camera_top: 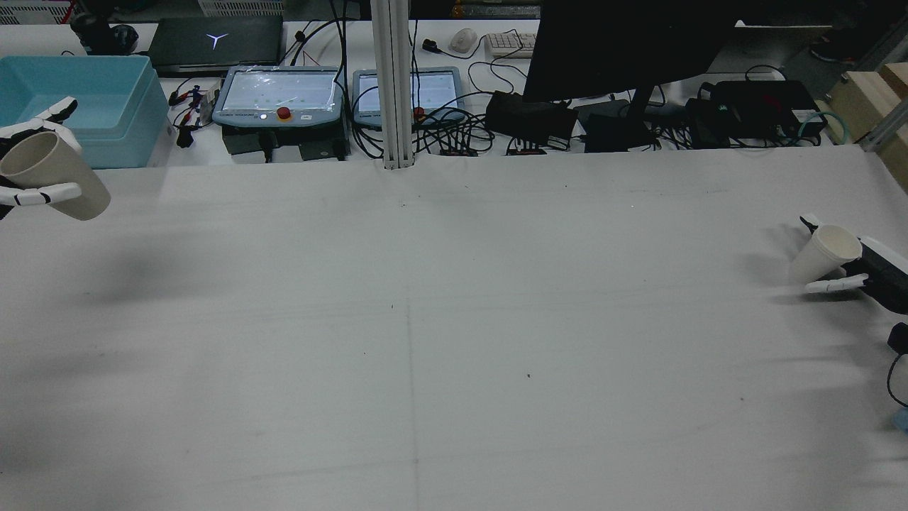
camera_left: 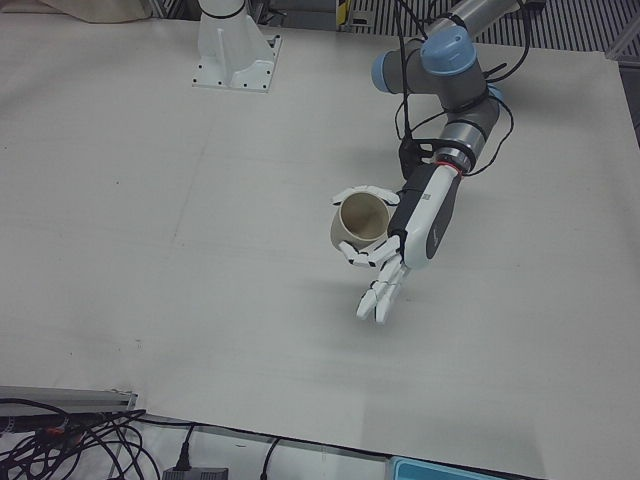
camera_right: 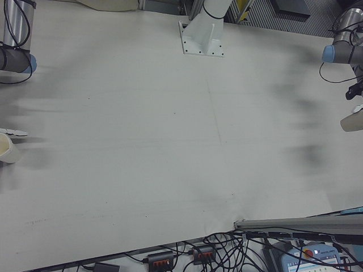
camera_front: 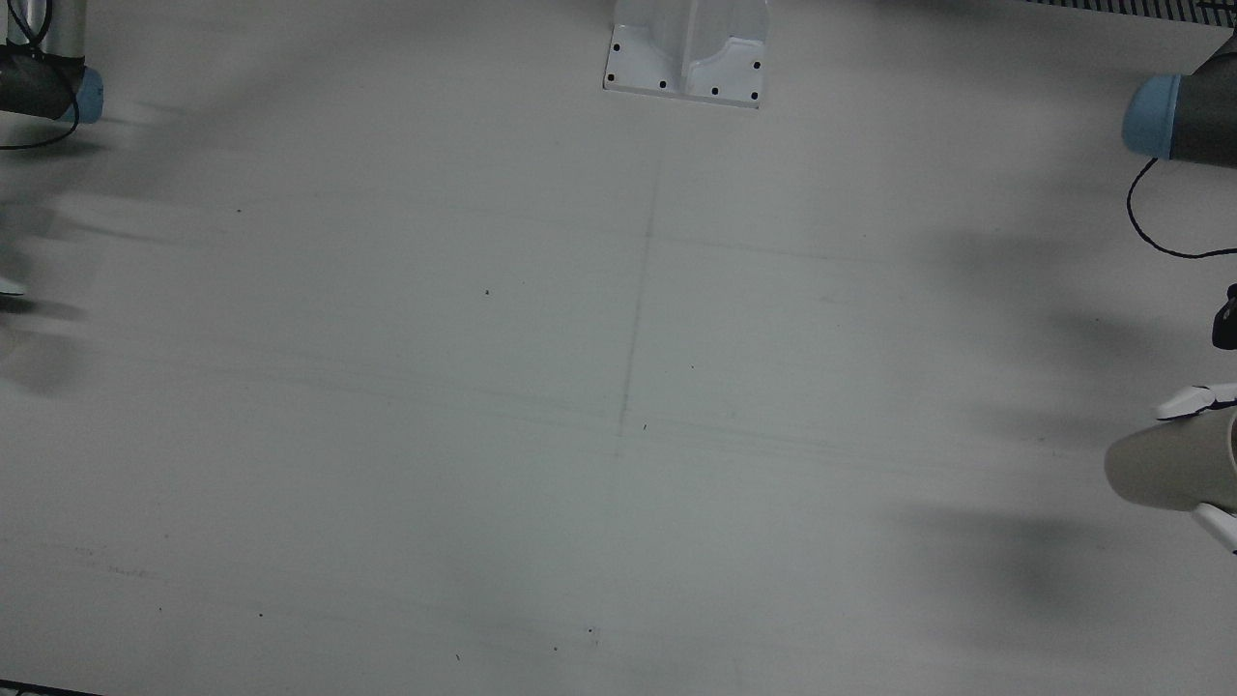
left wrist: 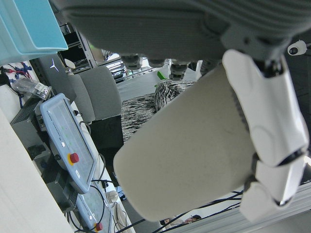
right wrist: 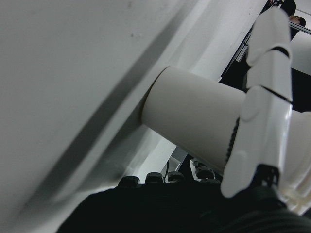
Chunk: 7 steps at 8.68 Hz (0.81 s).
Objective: Pour water
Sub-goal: 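Close the right hand around the second white paper cup and lift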
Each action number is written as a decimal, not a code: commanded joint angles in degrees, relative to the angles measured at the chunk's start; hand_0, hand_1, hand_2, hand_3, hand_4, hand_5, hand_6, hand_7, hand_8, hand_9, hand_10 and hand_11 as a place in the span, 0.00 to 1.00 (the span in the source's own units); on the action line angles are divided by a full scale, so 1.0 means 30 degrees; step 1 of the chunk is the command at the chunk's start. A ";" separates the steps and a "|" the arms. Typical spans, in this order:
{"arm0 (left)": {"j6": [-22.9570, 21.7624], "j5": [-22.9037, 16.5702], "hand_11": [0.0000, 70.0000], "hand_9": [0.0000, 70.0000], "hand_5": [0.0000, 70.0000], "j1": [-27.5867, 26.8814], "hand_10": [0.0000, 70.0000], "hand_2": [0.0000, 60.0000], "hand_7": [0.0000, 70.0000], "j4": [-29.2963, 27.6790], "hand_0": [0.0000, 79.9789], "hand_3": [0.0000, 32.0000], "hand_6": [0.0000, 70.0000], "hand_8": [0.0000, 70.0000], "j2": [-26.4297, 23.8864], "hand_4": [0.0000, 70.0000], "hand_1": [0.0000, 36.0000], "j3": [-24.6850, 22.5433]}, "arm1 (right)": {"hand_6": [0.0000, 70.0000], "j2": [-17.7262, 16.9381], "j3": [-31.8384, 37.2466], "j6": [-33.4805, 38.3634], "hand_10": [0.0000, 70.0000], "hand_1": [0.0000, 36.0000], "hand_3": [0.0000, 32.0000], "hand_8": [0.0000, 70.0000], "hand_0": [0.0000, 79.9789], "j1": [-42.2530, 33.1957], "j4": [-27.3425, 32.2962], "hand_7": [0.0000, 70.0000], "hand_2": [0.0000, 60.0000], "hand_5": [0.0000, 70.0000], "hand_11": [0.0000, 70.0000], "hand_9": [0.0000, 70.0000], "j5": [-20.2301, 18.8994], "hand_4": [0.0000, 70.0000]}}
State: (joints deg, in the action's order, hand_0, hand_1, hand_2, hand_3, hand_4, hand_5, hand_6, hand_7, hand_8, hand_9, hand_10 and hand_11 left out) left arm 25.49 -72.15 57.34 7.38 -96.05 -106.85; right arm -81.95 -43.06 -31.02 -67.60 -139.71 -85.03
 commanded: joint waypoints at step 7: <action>0.0351 -0.0001 0.06 0.02 0.67 -0.0011 0.03 1.00 0.09 0.0670 0.57 0.00 0.08 0.01 -0.0762 0.49 0.89 -0.0036 | 0.53 -0.2207 -0.4989 -0.0237 0.64 0.61 0.00 0.73 0.67 -0.0780 -0.0478 0.95 0.67 1.00 0.92 1.00 0.1772 0.20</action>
State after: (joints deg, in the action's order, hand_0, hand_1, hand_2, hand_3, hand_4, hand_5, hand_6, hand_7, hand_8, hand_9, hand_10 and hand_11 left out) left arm 25.89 -72.16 57.39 7.45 -96.02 -106.56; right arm -86.32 -50.64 -32.29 -67.69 -140.68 -79.71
